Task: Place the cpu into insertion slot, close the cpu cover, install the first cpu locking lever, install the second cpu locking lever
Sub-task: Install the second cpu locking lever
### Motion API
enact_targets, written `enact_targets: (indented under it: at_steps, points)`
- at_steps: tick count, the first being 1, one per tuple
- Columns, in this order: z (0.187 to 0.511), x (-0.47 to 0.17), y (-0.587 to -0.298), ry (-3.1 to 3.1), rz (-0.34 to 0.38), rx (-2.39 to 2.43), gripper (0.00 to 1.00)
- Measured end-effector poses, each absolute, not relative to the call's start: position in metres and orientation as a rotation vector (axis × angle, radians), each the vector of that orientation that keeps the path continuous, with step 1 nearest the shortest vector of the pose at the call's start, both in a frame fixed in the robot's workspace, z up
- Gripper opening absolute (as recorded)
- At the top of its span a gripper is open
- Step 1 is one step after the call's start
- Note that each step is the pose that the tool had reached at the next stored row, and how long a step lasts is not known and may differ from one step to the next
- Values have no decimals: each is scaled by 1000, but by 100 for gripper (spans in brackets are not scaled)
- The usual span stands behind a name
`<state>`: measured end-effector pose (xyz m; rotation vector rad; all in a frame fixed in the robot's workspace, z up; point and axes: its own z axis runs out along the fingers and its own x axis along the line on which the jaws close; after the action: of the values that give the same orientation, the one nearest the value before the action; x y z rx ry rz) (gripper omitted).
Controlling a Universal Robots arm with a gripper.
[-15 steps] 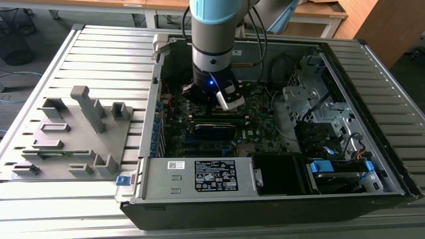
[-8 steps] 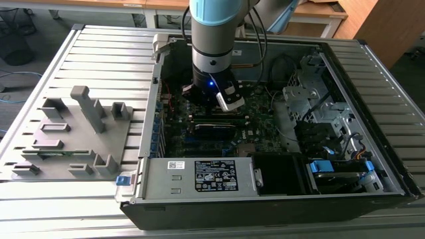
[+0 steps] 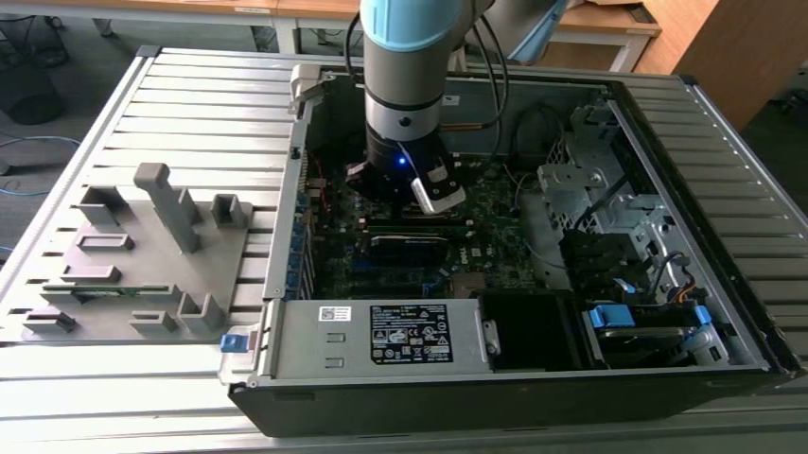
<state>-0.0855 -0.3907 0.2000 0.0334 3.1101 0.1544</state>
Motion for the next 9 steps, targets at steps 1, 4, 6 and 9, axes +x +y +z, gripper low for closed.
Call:
enact_targets:
  at_steps: [1,4,6,9]
  points:
    - [200,-86,-391,3110,159,33,11]
    - [200,-86,-393,3109,170,34,11]
    - [200,-86,-394,3109,178,34,11]
    - [200,-86,-395,3108,197,34,11]
